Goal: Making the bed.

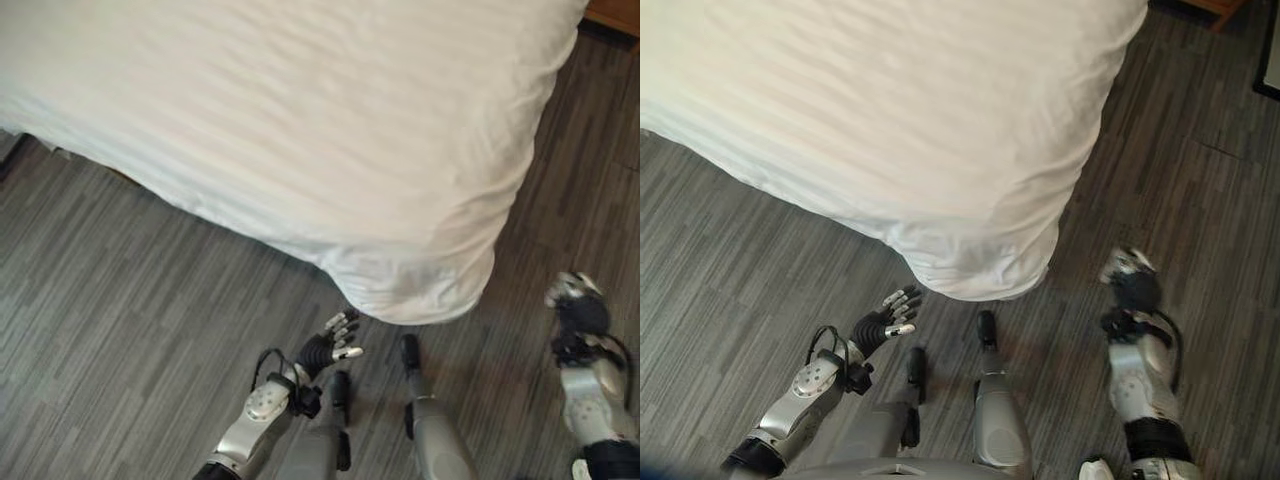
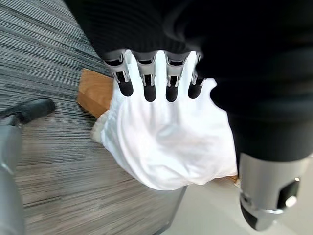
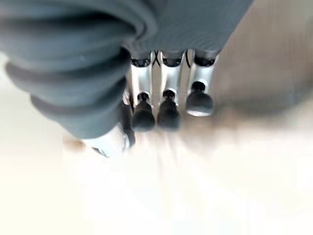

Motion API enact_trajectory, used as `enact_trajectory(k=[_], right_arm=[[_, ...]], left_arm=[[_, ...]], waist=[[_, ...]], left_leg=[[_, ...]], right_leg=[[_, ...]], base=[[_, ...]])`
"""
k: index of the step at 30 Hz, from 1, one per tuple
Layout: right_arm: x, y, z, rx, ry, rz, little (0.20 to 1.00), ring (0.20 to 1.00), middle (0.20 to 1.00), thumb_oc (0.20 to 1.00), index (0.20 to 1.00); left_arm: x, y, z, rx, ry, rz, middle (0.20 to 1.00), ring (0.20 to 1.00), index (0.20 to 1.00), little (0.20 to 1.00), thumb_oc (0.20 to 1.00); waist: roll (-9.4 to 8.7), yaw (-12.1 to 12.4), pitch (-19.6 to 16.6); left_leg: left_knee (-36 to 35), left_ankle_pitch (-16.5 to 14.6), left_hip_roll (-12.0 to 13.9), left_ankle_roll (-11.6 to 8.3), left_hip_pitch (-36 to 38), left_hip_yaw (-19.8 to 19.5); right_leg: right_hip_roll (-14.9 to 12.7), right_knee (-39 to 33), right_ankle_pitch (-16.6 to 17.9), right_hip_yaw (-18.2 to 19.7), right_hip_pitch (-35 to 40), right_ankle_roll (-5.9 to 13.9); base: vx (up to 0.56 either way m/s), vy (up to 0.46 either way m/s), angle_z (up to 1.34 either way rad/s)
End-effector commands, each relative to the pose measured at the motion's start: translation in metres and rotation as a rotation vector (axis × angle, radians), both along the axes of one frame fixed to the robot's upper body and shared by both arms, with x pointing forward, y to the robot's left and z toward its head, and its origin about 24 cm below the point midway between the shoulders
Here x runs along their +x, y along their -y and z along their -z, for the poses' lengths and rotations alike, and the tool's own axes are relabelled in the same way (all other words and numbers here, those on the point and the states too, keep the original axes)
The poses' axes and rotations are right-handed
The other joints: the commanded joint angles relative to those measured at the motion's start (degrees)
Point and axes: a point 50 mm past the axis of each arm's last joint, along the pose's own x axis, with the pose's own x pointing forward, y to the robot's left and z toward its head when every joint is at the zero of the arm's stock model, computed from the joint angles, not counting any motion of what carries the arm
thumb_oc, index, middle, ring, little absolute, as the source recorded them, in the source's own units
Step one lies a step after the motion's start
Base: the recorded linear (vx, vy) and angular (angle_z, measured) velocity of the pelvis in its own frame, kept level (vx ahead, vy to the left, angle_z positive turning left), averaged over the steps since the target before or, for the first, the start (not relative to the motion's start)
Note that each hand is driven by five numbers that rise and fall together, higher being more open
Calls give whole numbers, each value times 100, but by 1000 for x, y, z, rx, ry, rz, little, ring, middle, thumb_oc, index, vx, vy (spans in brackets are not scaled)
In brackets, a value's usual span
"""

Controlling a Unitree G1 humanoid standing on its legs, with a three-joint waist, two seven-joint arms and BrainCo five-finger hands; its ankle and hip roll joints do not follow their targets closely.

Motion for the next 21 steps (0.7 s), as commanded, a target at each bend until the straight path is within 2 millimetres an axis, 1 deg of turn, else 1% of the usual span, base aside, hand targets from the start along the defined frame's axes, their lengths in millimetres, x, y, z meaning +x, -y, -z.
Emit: enact_trajectory(k=[1,2,3,4,8,9,12,13,14,15,17,18,19,20,21], right_arm=[[21,5,-31,-45,102,-40,200,200,200,200,200],[22,5,-31,-46,102,-41,200,200,200,200,200],[28,-1,-35,-41,115,-71,200,200,200,200,200],[40,-11,-43,-37,136,-107,200,200,200,200,200],[51,-15,-48,-34,135,-110,200,200,200,200,200],[57,-19,-49,-25,131,-112,200,200,200,200,200],[63,-19,-51,-11,127,-103,200,200,200,200,200],[66,-17,-51,3,120,-84,200,200,200,200,200],[72,-16,-51,53,114,-60,200,200,200,200,200],[72,-16,-51,54,115,-60,200,200,200,200,200],[81,-13,-45,86,63,-20,200,200,200,200,200],[82,-13,-40,95,37,-8,200,200,200,200,200],[82,-13,-40,94,37,-8,200,200,200,200,200],[83,-14,-33,92,2,-1,200,200,200,200,200],[83,-16,-20,114,-55,6,200,200,200,200,200]], left_arm=[[0,6,-7,-41,37,52,1000,1000,1000,1000,1000],[0,6,-7,-41,38,51,1000,1000,1000,1000,1000],[-1,8,-7,-44,35,56,1000,1000,1000,1000,1000],[-3,9,-6,-49,31,59,1000,1000,1000,1000,1000],[-4,12,-4,-58,22,63,1000,1000,1000,1000,1000],[-4,14,-4,-61,20,65,1000,1000,1000,1000,1000],[-3,16,-4,-63,21,69,1000,1000,1000,1000,1000],[-3,17,-4,-65,20,71,1000,1000,1000,1000,1000],[-3,18,-3,-67,13,67,1000,1000,1000,1000,1000],[-2,18,-3,-67,14,67,1000,1000,1000,1000,1000],[-3,22,0,-69,-1,74,1000,1000,1000,1000,1000],[-3,24,0,-69,-5,79,1000,1000,1000,1000,1000],[-2,24,0,-69,-4,79,1000,1000,1000,1000,1000],[-2,26,1,-68,-8,85,1000,1000,1000,1000,1000],[0,29,1,-69,-7,90,1000,1000,1000,1000,1000]], waist=[[192,288,-144],[193,283,-142],[224,316,-148],[275,400,-163],[336,467,-177],[356,513,-182],[377,548,-173],[385,576,-171],[412,620,-159],[413,619,-156],[478,699,-134],[497,714,-126],[498,717,-125],[523,735,-115],[572,769,-96]], left_leg=[[-121,237,19,16,-199,-430],[-121,237,19,16,-200,-431],[-121,246,17,12,-207,-444],[-121,261,22,2,-217,-464],[-121,276,27,-2,-235,-525],[-121,280,34,-6,-249,-556],[-121,289,41,-15,-271,-585],[-121,291,41,-18,-290,-600],[-121,299,42,-17,-316,-624],[-121,299,42,-17,-320,-626],[-121,313,38,-20,-358,-644],[-121,315,40,-21,-368,-642],[-121,314,41,-22,-371,-640],[-121,320,43,-25,-382,-637],[-121,326,38,-24,-407,-644]], right_leg=[[21,64,-12,-227,263,310],[21,64,-12,-228,262,309],[14,64,-16,-238,266,305],[16,64,-32,-261,273,296],[23,64,-54,-313,284,277],[29,64,-67,-341,286,267],[35,64,-77,-367,274,257],[37,64,-82,-385,263,253],[34,64,-79,-407,247,253],[34,64,-79,-408,244,253],[43,64,-77,-420,215,252],[43,64,-74,-419,204,249],[45,64,-73,-417,201,249],[48,64,-74,-424,189,250],[57,64,-76,-431,171,242]], base=[[0,0,0],[-6,-19,3],[-6,-22,6],[-6,-31,5],[1,-17,4],[4,-40,7],[-2,-41,5],[1,-47,6],[2,-47,6],[8,-33,7],[15,-14,10],[15,-6,7],[0,0,0],[0,0,0],[40,-26,-1]])
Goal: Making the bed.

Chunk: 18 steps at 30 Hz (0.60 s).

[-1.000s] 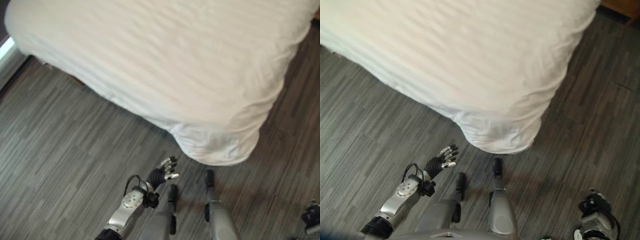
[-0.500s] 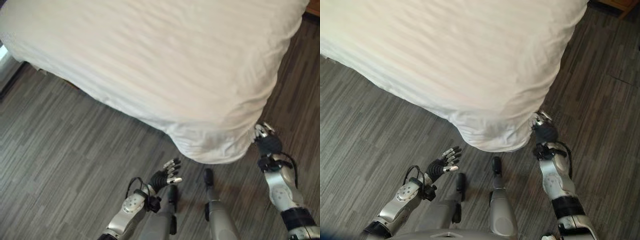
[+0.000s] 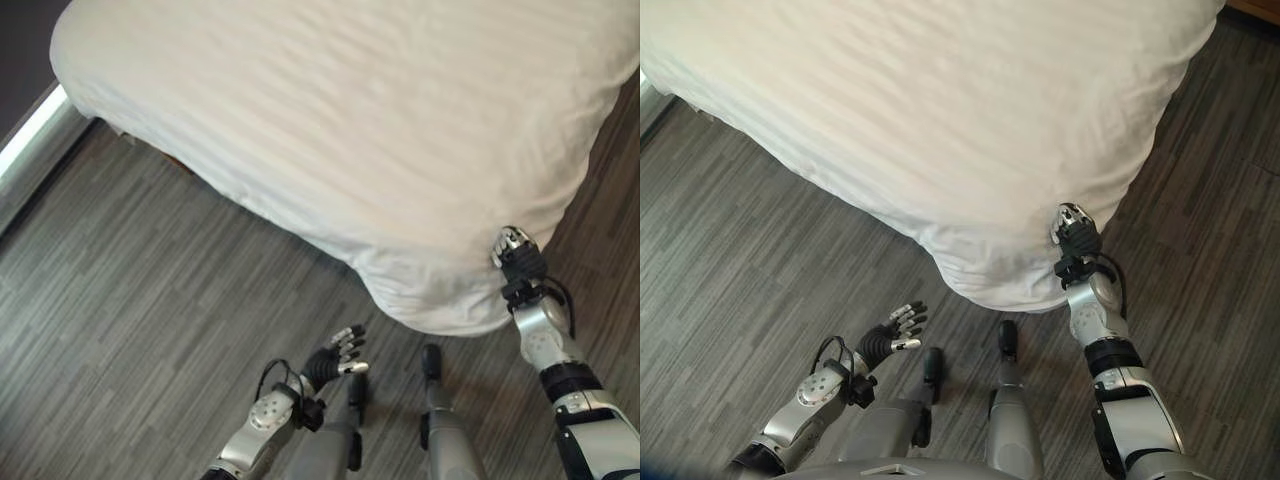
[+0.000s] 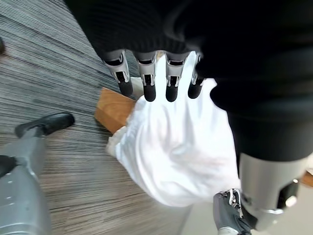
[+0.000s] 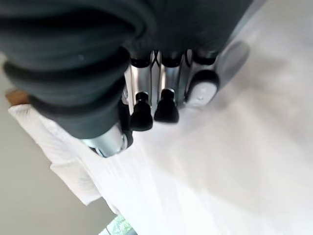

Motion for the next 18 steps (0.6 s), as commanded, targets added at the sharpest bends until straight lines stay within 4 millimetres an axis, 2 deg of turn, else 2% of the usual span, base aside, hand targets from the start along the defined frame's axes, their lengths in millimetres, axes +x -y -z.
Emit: enact_trajectory(k=[1,3,4,5,9,10,11,12,15,16,17,18], right_arm=[[10,-5,-1,37,-15,3,200,200,200,200,200],[7,-5,7,57,-40,14,200,200,200,200,200],[1,1,26,85,-117,55,200,200,200,200,200],[-2,7,33,89,-153,78,200,200,200,200,200],[-9,25,41,78,-222,153,200,200,200,200,200],[-18,41,49,24,-292,195,200,200,200,200,200],[-34,73,54,-73,-398,278,200,200,200,200,200],[-35,74,54,-74,-398,279,200,200,200,200,200],[-62,99,67,-110,-494,369,200,200,200,200,200],[-80,111,76,-118,-547,419,200,200,200,200,200],[-109,124,90,-135,-632,489,200,200,200,200,200],[-120,128,95,-133,-660,511,200,200,200,200,200]], left_arm=[[12,21,-16,-82,68,32,1000,1000,1000,1000,1000],[13,21,-15,-83,67,27,1000,1000,1000,1000,1000],[14,23,-15,-85,64,25,1000,1000,1000,1000,1000],[15,23,-15,-84,63,24,1000,1000,1000,1000,1000],[17,23,-17,-85,72,17,1000,1000,1000,1000,1000],[17,23,-16,-81,70,17,1000,1000,1000,1000,1000],[18,22,-19,-57,95,31,1000,1000,1000,1000,1000],[18,22,-19,-58,95,32,1000,1000,1000,1000,1000],[23,19,-22,-50,113,15,1000,1000,1000,1000,1000],[25,16,-24,-41,126,6,1000,1000,1000,1000,1000],[27,12,-26,-36,138,-12,1000,1000,1000,1000,1000],[28,12,-27,-38,143,-18,1000,1000,1000,1000,1000]], waist=[[252,288,140],[269,298,143],[318,321,157],[358,335,169],[497,373,238],[581,393,289],[717,405,361],[724,412,358],[794,357,434],[798,308,446],[765,200,449],[747,158,442]], left_leg=[[-121,273,33,-25,-225,-452],[-121,272,36,-27,-238,-458],[-121,273,34,-28,-252,-480],[-121,278,36,-32,-268,-494],[-121,307,15,-52,-377,-518],[-121,323,0,-59,-440,-528],[-121,353,-27,-68,-533,-543],[-121,353,-26,-68,-538,-543],[-121,357,-37,-69,-565,-534],[-121,348,-42,-67,-552,-532],[-121,323,-41,-63,-512,-516],[-121,305,-41,-56,-485,-514]], right_leg=[[119,64,-108,-220,264,297],[117,64,-114,-228,255,296],[116,64,-132,-245,245,294],[112,64,-137,-258,233,299],[91,64,-133,-267,140,301],[74,64,-125,-265,88,301],[51,64,-113,-246,2,296],[51,64,-113,-246,-3,297],[44,64,-114,-224,-25,302],[52,64,-120,-210,-15,301],[66,64,-136,-177,14,303],[69,64,-149,-168,40,301]], base=[[36,-21,-3],[37,-16,0],[47,-15,1],[47,-14,1],[-2,-2,1],[-4,8,9],[1,14,11],[5,21,12],[14,17,11],[37,15,-4],[36,14,-8],[39,12,-9]])
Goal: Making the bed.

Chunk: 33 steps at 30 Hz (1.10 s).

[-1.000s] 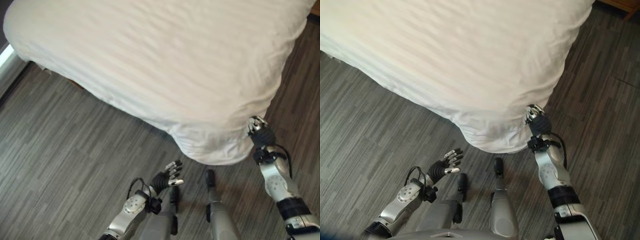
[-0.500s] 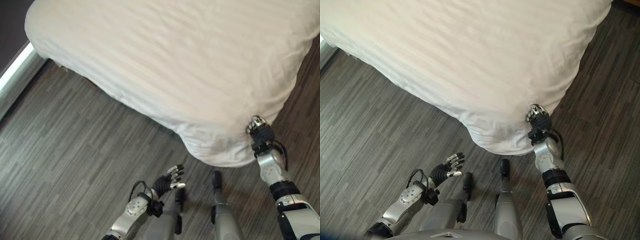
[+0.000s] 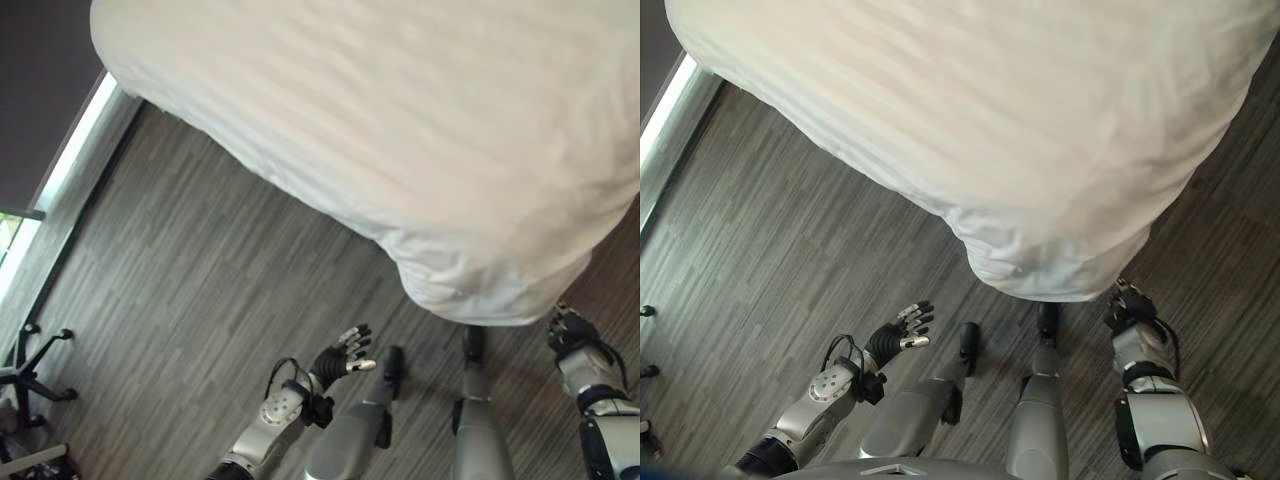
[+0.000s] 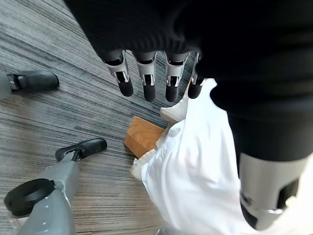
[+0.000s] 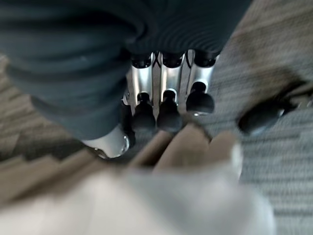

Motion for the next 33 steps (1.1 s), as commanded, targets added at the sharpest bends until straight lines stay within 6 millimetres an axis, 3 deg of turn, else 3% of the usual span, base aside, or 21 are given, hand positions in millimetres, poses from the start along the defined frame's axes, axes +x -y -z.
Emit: enact_trajectory(k=[1,2,3,4,5,7,9,12,13,15,17,18,19,20,21,24,29,33], right_arm=[[-36,25,7,-85,-121,103,200,200,200,200,200],[-52,30,12,-92,-150,152,200,200,200,200,200],[-53,30,13,-92,-151,154,200,200,200,200,200],[-76,34,21,-100,-192,219,200,200,200,200,200],[-77,33,21,-100,-194,220,200,200,200,200,200],[-97,36,26,-113,-218,281,200,200,200,200,200],[-99,32,25,-168,-199,269,200,200,200,200,200],[-74,9,-7,-382,-46,116,200,200,200,200,200],[-51,-12,-30,-482,74,25,200,200,200,200,200],[-42,-28,-40,-528,127,-30,200,200,200,200,200],[-22,-59,-65,-520,311,-132,200,200,200,200,200],[-22,-59,-64,-519,309,-133,200,200,200,200,200],[-14,-74,-73,-484,395,-196,291,291,291,291,291],[-8,-97,-75,-422,457,-304,1000,1000,1000,1000,1000],[-8,-97,-75,-421,456,-304,1000,1000,1000,1000,1000],[-7,-128,-73,-402,475,-541,1000,1000,1000,1000,1000],[-23,-141,-50,-354,389,-611,1000,1000,1000,1000,1000],[-30,-143,-46,-358,366,-578,1000,1000,1000,1000,1000]], left_arm=[[18,4,-27,-35,136,-9,1000,1000,1000,1000,1000],[19,4,-28,-38,142,-19,1000,1000,1000,1000,1000],[19,4,-27,-37,141,-17,1000,1000,1000,1000,1000],[20,4,-27,-38,141,-31,1000,1000,1000,1000,1000],[20,4,-26,-38,140,-30,1000,1000,1000,1000,1000],[23,4,-28,-39,149,-43,1000,1000,1000,1000,1000],[23,3,-27,-42,145,-57,1000,1000,1000,1000,1000],[22,-8,-26,-29,146,-114,1000,1000,1000,1000,1000],[20,-12,-23,-17,137,-140,1000,1000,1000,1000,1000],[17,-17,-19,-7,125,-158,1000,1000,1000,1000,1000],[13,-22,-15,-1,107,-183,1000,1000,1000,1000,1000],[13,-22,-15,-1,105,-184,1000,1000,1000,1000,1000],[11,-24,-14,-4,101,-193,1000,1000,1000,1000,1000],[7,-28,-11,2,85,-196,1000,1000,1000,1000,1000],[6,-28,-10,3,83,-197,1000,1000,1000,1000,1000],[-5,-37,-3,24,62,-214,1000,1000,1000,1000,1000],[-15,-46,3,17,32,-280,1000,1000,1000,1000,1000],[-3,-57,-7,48,79,-331,1000,1000,1000,1000,1000]], waist=[[-121,-186,173],[-173,-282,141],[-172,-275,141],[-272,-427,71],[-272,-424,73],[-400,-588,-26],[-535,-680,-127],[-791,-859,-330],[-907,-882,-526],[-1000,-868,-713],[-1133,-821,-976],[-1125,-823,-978],[-1155,-787,-1044],[-1223,-708,-1167],[-1214,-710,-1168],[-1305,-573,-1320],[-1334,-558,-1314],[-1380,-864,-877]], left_leg=[[-20,182,-20,-58,-9,-380],[-20,154,-11,-48,46,-370],[-20,150,-13,-47,59,-373],[-20,102,7,-32,160,-364],[-20,100,5,-31,172,-368],[-20,45,31,-15,306,-357],[-20,-17,45,14,491,-341],[-20,-111,91,50,833,-271],[-20,-155,118,72,1034,-242],[-20,-214,147,94,1268,-256],[-20,-221,157,121,1517,-290],[-20,-276,168,125,1554,-295],[-20,-293,175,134,1653,-335],[-20,-280,158,154,1772,-377],[-20,-332,169,157,1809,-381],[-20,-373,151,186,1985,-434],[-20,-384,146,211,2047,-364],[-20,-246,199,213,1640,381]], right_leg=[[104,63,-211,-43,508,303],[110,63,-228,-28,557,301],[108,63,-235,-32,571,301],[116,63,-273,-21,668,297],[114,63,-279,-26,682,298],[112,63,-314,-22,809,292],[109,63,-350,-41,992,282],[144,63,-408,0,1300,272],[171,63,-444,21,1481,256],[186,63,-514,6,1729,234],[173,63,-552,-17,2011,210],[183,63,-602,-25,2049,211],[182,89,-647,-59,2141,198],[147,132,-646,-111,2275,197],[157,119,-685,-119,2318,198],[117,186,-752,-197,2515,215],[76,195,-676,-177,2522,251],[150,356,57,207,1614,552]], base=[[38,13,-8],[32,10,-10],[46,18,-7],[31,13,-6],[51,8,0],[44,-1,-1],[43,-7,-1],[58,8,-8],[72,26,-16],[62,28,-13],[39,31,7],[36,20,12],[20,30,5],[19,29,6],[11,37,16],[-7,42,17],[-40,49,7],[-349,48,-55]])
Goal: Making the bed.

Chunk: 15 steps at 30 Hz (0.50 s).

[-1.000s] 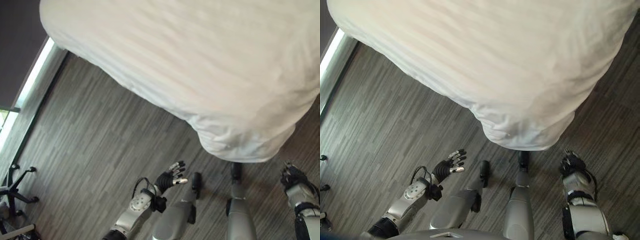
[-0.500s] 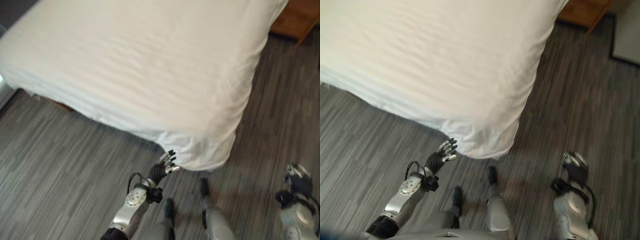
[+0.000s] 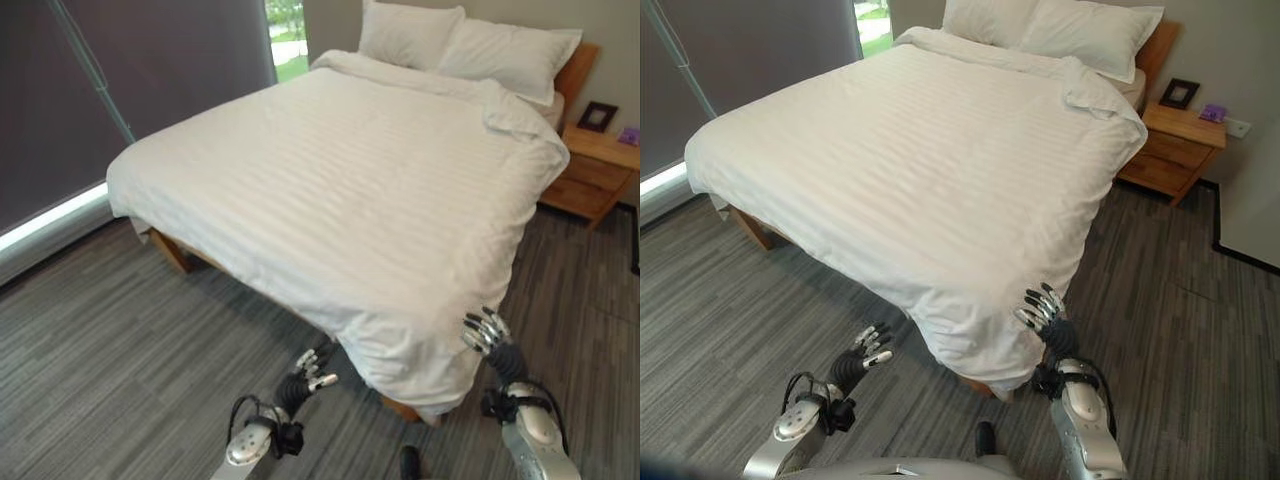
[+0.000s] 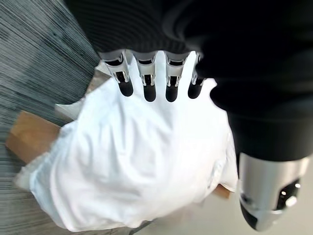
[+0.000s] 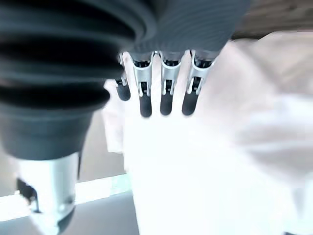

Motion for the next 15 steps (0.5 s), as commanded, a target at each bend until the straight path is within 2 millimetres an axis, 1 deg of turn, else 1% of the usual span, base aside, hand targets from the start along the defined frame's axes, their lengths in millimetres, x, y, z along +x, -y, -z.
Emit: enact_trajectory(k=[1,2,3,4,5,7,8,9,10,11,12,13,14,15], right_arm=[[26,11,-36,-76,182,26,1000,1000,1000,1000,1000],[26,11,-36,-76,182,26,1000,1000,1000,1000,1000],[24,14,-36,-106,174,36,1000,1000,1000,1000,1000],[24,14,-36,-106,174,36,1000,1000,1000,1000,1000],[26,16,-32,-122,153,53,1000,1000,1000,1000,1000],[31,15,-34,-115,160,70,1000,1000,1000,1000,1000],[36,11,-35,-107,168,62,1000,1000,1000,1000,1000],[41,7,-38,-95,187,54,1000,1000,1000,1000,1000],[41,7,-38,-95,187,54,1000,1000,1000,1000,1000],[48,-1,-43,-80,213,26,1000,1000,1000,1000,1000],[53,-9,-47,-66,234,-19,1000,1000,1000,1000,1000],[51,-12,-46,-49,229,-37,1000,1000,1000,1000,1000],[47,-12,-47,-7,237,-50,1000,1000,1000,1000,1000],[48,-10,-46,0,234,-54,1000,1000,1000,1000,1000]], left_arm=[[48,-5,-35,36,218,-18,1000,1000,1000,1000,1000],[48,-5,-35,36,218,-18,1000,1000,1000,1000,1000],[58,-9,-42,101,256,-7,1000,1000,1000,1000,1000],[58,-9,-42,101,256,-7,1000,1000,1000,1000,1000],[61,-13,-47,96,281,-29,1000,1000,1000,1000,1000],[61,-16,-49,53,287,-84,1000,1000,1000,1000,1000],[60,-18,-50,34,288,-102,1000,1000,1000,1000,1000],[60,-18,-51,25,289,-118,1000,1000,1000,1000,1000],[60,-18,-51,26,289,-119,1000,1000,1000,1000,1000],[58,-22,-51,32,288,-139,1000,1000,1000,1000,1000],[52,-26,-48,42,277,-153,1000,1000,1000,1000,1000],[51,-30,-46,51,266,-172,1000,1000,1000,1000,1000],[47,-30,-38,47,228,-185,1000,1000,1000,1000,1000],[47,-28,-38,40,231,-193,1000,1000,1000,1000,1000]], waist=[[255,-232,670],[247,-231,659],[388,-198,725],[388,-200,727],[424,-139,686],[394,-82,608],[343,3,564],[280,78,529],[276,80,538],[183,206,494],[40,378,455],[13,389,469],[20,326,559],[-9,424,681]], left_leg=[[-7,56,365,109,-297,152],[-7,70,359,108,-318,156],[-7,225,624,46,-477,538],[-7,225,624,46,-476,536],[-7,310,788,1,-579,850],[-7,419,933,-44,-707,1202],[-7,468,997,-80,-736,1366],[-7,515,1071,-120,-756,1567],[-7,513,1068,-120,-745,1570],[-7,579,1188,-193,-752,1837],[31,615,1370,-381,-740,2061],[67,777,1540,-504,-793,2145],[365,1043,1924,-641,-954,1981],[837,816,1829,-590,-1041,1284]], right_leg=[[148,431,-34,-241,-101,276],[142,432,-25,-235,-124,276],[-159,905,-531,-997,13,126],[-159,905,-531,-999,15,126],[-478,1239,-763,-1382,345,70],[-811,1529,-736,-1532,538,80],[-966,1499,-666,-1713,664,116],[-1083,1401,-596,-1920,792,169],[-1085,1396,-595,-1918,803,171],[-1213,1220,-551,-2322,991,241],[-1099,742,-741,-2742,1190,364],[-891,452,-889,-2721,1220,302],[-386,152,-1088,-2327,1276,31],[-311,197,-1163,-2207,1273,-42]], base=[[-192,-10,-154],[-285,-14,-154],[-207,-14,-107],[-364,-70,-133],[-252,-88,-125],[-319,-119,-123],[-281,-166,-90],[-175,-128,-102],[-208,-212,-120],[-218,-384,-125],[-283,-555,-101],[-290,-818,-150],[-244,-703,-124],[-284,-799,-102]])
